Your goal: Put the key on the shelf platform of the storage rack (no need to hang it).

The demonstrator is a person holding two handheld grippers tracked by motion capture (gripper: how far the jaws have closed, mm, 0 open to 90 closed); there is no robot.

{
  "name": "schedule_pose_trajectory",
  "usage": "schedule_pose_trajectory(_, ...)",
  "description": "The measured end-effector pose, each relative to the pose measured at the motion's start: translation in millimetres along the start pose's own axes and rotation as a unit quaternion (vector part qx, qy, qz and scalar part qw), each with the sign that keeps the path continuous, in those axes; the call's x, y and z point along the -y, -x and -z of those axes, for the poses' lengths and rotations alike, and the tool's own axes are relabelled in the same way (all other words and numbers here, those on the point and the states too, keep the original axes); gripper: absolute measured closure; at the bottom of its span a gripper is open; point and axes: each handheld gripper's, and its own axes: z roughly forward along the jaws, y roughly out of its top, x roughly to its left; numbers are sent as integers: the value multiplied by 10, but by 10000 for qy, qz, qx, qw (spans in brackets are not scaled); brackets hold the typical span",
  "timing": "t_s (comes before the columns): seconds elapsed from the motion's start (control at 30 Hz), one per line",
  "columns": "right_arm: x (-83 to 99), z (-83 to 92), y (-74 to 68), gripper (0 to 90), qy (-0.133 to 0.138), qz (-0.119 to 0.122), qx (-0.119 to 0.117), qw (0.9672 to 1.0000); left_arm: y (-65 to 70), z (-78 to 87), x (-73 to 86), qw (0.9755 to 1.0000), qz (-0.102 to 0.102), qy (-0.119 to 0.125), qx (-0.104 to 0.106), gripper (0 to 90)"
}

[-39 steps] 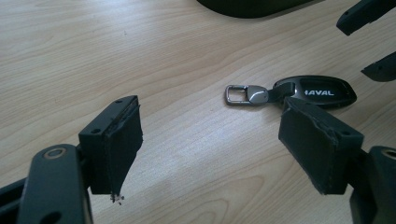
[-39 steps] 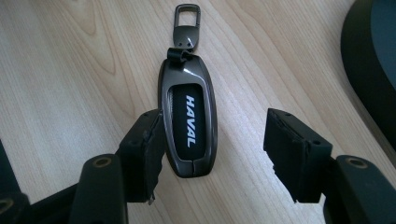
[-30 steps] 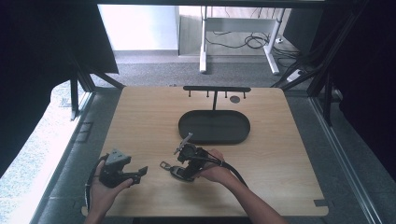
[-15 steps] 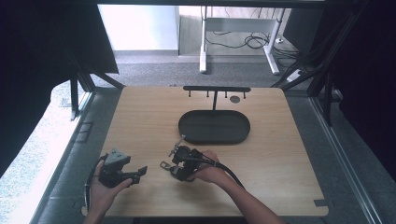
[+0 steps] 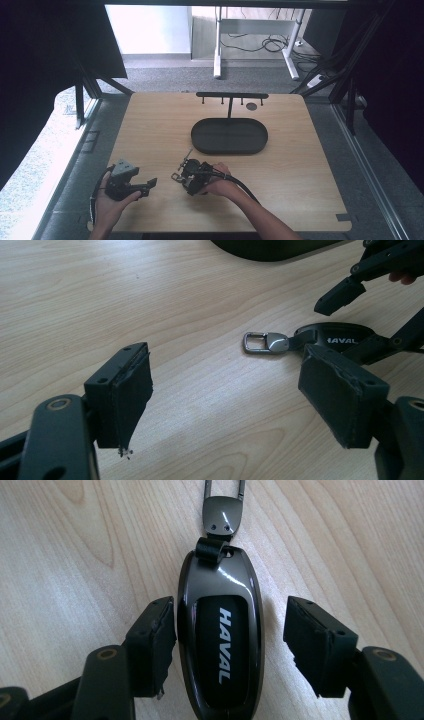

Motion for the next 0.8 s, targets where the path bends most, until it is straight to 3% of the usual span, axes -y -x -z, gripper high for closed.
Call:
schedule_pose_trajectory(0.47, -27, -99, -8, 477, -39, -25, -95, 9999, -7, -4, 5, 10000, 40, -9, -10, 217)
schedule_pose_trajectory(0.8, -30, -97, 6, 489, -42, -52, -126, 9999, -13, 5, 5, 10000, 54, 6, -15, 217)
